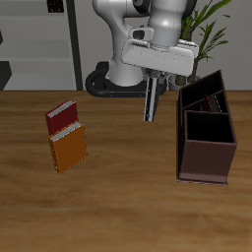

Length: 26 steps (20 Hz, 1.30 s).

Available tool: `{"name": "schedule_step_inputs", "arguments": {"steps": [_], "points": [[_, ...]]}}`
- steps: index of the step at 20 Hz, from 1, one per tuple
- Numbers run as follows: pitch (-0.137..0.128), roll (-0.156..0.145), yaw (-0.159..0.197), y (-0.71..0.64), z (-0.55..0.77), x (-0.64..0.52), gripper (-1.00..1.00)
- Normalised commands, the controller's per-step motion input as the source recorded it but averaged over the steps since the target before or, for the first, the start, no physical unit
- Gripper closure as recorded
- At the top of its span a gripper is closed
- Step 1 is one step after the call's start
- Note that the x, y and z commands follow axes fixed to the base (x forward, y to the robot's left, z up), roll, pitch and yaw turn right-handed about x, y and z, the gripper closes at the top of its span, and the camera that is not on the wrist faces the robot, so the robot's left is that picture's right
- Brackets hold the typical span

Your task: Place the left red book into the left desk caddy's back compartment and place the striped book into the left desk caddy's left compartment and place the right red book into the left desk caddy's front compartment

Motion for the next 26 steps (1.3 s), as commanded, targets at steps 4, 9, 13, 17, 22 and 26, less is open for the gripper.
{"name": "schedule_step_inputs", "arguments": {"steps": [4, 9, 13, 17, 22, 26], "points": [[-0.035, 0.010, 0.043, 0.09, -0.04, -0.44, 1.00], [0.038, 0.001, -0.005, -0.01, -0.12, -0.27, 1.00], [0.010, -0.009, -0.013, -0.04, -0.13, -0.37, 1.00], [0.007, 0.003, -0.014, -0.02, -0.13, -0.37, 1.00], [-0.002, -0.008, 0.004, -0.01, -0.09, -0.33, 1.00], [-0.014, -0.007, 0.011, 0.05, 0.00, -0.48, 1.00]]}}
